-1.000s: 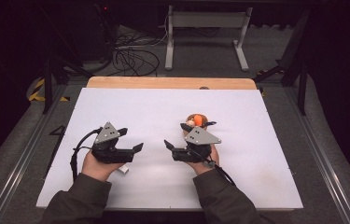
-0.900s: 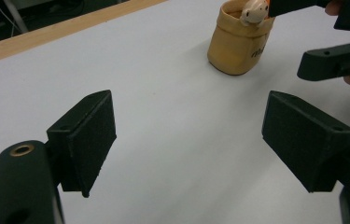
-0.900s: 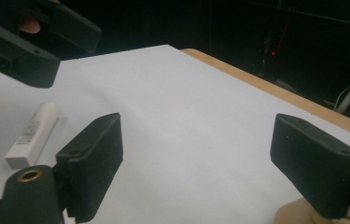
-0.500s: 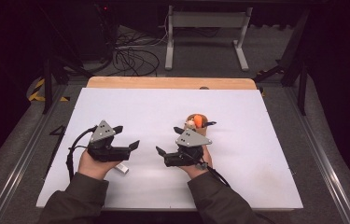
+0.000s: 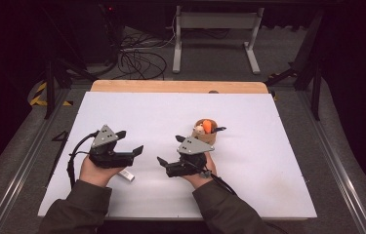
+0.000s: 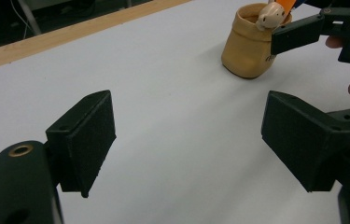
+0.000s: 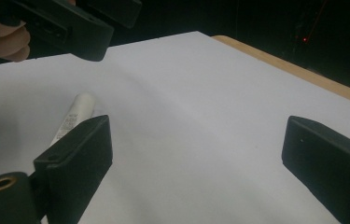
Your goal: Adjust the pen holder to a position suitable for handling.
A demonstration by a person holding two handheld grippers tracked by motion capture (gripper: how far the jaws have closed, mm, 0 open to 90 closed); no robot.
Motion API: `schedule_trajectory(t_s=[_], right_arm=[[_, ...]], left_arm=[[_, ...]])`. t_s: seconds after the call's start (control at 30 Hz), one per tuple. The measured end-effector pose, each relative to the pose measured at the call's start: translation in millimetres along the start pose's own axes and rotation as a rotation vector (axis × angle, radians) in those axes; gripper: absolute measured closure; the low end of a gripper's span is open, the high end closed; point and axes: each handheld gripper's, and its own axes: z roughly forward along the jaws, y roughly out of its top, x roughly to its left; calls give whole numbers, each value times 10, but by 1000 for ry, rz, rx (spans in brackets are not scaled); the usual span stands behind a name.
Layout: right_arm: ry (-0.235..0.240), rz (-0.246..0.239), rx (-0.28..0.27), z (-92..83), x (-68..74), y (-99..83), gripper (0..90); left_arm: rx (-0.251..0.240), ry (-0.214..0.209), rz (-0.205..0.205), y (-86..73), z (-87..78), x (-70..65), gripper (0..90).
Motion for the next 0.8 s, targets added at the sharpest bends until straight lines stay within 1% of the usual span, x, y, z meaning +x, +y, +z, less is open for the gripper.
schedule_trajectory(t_s=[0.13, 0.33, 0.4, 0.43, 0.47, 0.53, 0.7, 0.8], right_arm=[[16, 6, 12, 52, 39, -7, 93], [36, 10, 29, 127, 108, -18, 90], [44, 13, 34, 153, 132, -27, 91], [49, 16, 38, 162, 139, -29, 96], [53, 19, 43, 176, 150, -31, 98], [59, 26, 51, 203, 176, -35, 100], [78, 18, 71, 272, 280, -34, 117], [94, 11, 83, 316, 358, -34, 133]], left_arm=[[-1, 10, 1, -8, -5, 21, 183], [-7, 10, -11, -10, -27, 49, 186], [-6, 17, -9, -14, -36, 62, 185], [-7, 18, -17, -17, -41, 68, 185], [-9, 25, -14, -15, -49, 84, 186], [-12, 31, -24, -15, -63, 104, 186], [-21, 53, -29, -15, -118, 135, 186], [-23, 58, -32, -15, -144, 141, 186]])
